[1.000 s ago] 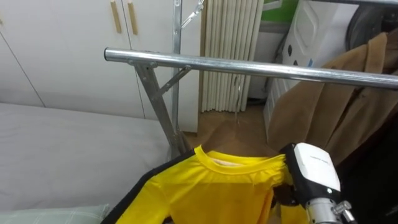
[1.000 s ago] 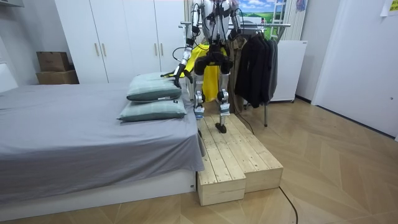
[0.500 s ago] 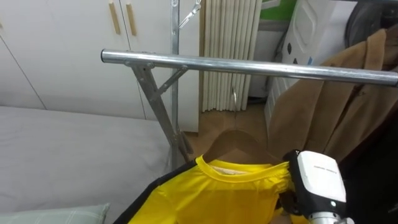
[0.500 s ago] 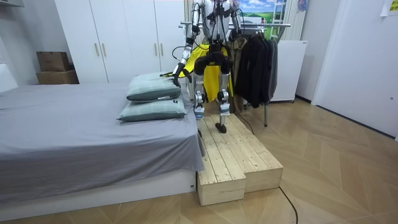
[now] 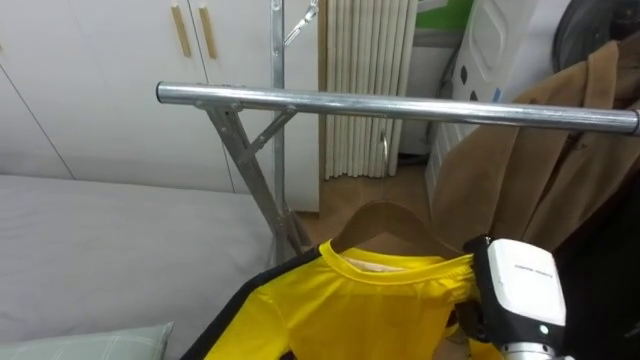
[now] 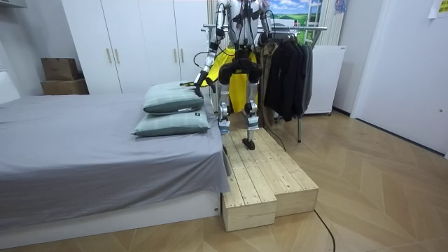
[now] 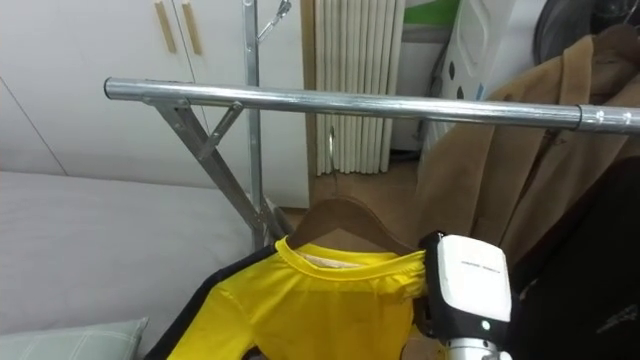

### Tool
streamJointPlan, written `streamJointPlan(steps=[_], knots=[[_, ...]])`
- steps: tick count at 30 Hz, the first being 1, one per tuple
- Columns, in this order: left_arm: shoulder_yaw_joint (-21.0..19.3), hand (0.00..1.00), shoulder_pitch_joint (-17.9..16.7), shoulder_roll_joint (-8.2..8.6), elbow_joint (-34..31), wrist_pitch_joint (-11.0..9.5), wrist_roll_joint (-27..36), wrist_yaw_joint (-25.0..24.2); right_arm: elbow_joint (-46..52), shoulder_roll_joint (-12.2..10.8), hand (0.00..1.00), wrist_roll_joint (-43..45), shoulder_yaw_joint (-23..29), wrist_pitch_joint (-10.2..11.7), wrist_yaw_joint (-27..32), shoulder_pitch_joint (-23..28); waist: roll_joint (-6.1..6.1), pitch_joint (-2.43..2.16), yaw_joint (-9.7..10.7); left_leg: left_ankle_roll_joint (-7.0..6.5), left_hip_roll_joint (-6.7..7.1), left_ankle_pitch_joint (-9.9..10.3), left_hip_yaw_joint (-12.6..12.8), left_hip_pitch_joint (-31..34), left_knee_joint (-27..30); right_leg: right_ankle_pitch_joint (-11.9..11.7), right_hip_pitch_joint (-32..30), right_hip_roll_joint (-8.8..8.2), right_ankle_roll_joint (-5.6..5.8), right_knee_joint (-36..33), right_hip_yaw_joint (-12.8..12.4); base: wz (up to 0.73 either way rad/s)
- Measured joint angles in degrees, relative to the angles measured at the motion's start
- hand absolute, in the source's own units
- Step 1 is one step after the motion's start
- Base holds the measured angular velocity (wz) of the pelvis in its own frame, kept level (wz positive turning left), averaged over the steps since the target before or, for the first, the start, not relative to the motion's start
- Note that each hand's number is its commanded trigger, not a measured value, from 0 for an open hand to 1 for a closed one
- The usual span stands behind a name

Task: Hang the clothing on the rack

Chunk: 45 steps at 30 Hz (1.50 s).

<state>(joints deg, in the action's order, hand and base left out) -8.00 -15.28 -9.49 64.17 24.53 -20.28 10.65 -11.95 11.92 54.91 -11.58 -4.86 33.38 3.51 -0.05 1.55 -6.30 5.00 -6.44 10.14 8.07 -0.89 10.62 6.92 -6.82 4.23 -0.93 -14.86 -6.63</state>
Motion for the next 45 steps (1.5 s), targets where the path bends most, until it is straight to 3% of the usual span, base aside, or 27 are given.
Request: streamJointPlan(steps=[8,18,32,45], knots=[[0.58,0.00,0.00,-0.01,-0.01,0.00,-0.01,-0.08,0.55,0.70,1.00,-0.30,-0.08,1.31,4.07,0.02,-0.08,0.00,0.00,0.00,0.00,0.00,0.00,-0.02,-0.04,0.00,-0.04,0.00,0.01,0.00,0.03,0.00],[1.39,0.00,0.04,-0.27,0.00,-0.01,-0.01,-0.08,9.72,3.92,1.00,-0.34,-0.20,1.80,7.84,0.04,-0.84,-0.20,-0.37,0.00,0.00,0.01,0.07,0.10,-0.12,0.05,-0.16,0.05,0.07,0.18,-0.30,-0.01],[1.41,0.00,0.02,-0.31,0.01,0.00,0.06,-0.08,11.09,4.10,1.00,-0.60,-0.14,4.17,10.26,0.04,-1.41,-0.28,-0.44,-0.03,0.00,0.03,0.70,-0.23,-0.25,0.05,-0.14,0.24,0.10,0.09,-1.07,-0.02],[1.40,0.00,0.02,-0.32,0.01,0.02,0.05,-0.11,11.02,4.12,1.00,-3.43,-0.12,4.12,10.48,0.04,-1.45,-0.29,-0.30,-0.04,0.00,0.02,0.92,-0.38,-0.23,0.05,-0.08,0.24,0.10,0.09,-1.29,0.00]])
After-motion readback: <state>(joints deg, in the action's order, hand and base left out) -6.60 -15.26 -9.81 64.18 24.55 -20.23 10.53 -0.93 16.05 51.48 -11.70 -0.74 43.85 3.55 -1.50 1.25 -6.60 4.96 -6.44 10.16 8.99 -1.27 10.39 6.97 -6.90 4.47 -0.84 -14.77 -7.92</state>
